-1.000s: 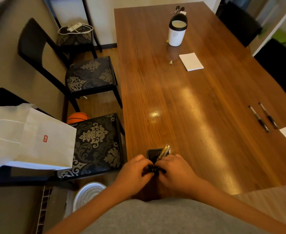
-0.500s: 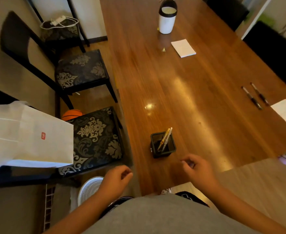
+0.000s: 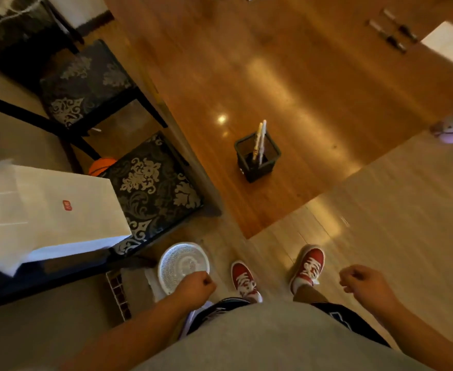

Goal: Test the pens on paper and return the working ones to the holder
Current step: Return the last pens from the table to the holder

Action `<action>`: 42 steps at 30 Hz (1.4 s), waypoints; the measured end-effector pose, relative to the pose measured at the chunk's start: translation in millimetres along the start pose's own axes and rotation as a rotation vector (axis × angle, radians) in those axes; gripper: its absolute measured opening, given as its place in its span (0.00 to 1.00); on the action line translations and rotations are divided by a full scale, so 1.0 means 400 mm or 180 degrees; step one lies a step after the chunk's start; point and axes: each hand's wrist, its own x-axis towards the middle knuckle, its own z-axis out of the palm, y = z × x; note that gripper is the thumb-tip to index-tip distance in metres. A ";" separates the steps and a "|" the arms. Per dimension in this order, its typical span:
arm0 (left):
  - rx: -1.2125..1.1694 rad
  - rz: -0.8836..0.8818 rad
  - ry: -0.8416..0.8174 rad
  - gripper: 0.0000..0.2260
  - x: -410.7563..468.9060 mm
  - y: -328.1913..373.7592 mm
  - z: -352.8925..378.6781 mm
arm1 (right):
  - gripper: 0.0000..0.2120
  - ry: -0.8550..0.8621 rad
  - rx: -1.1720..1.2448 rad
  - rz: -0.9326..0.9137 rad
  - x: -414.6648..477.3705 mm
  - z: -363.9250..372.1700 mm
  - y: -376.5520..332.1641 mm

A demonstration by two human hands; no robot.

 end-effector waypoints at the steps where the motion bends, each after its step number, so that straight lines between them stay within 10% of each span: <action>1: 0.0081 0.0019 -0.0039 0.09 0.002 0.013 0.013 | 0.08 0.0015 0.0066 0.0150 -0.011 -0.015 0.043; 20: 0.0538 0.0892 -0.0661 0.07 -0.027 0.756 0.507 | 0.10 0.0162 0.1300 0.1331 -0.108 -0.417 0.736; 42: 0.0946 0.0676 -0.0645 0.08 0.334 1.448 0.401 | 0.07 0.0489 0.1480 0.0951 0.441 -1.103 0.512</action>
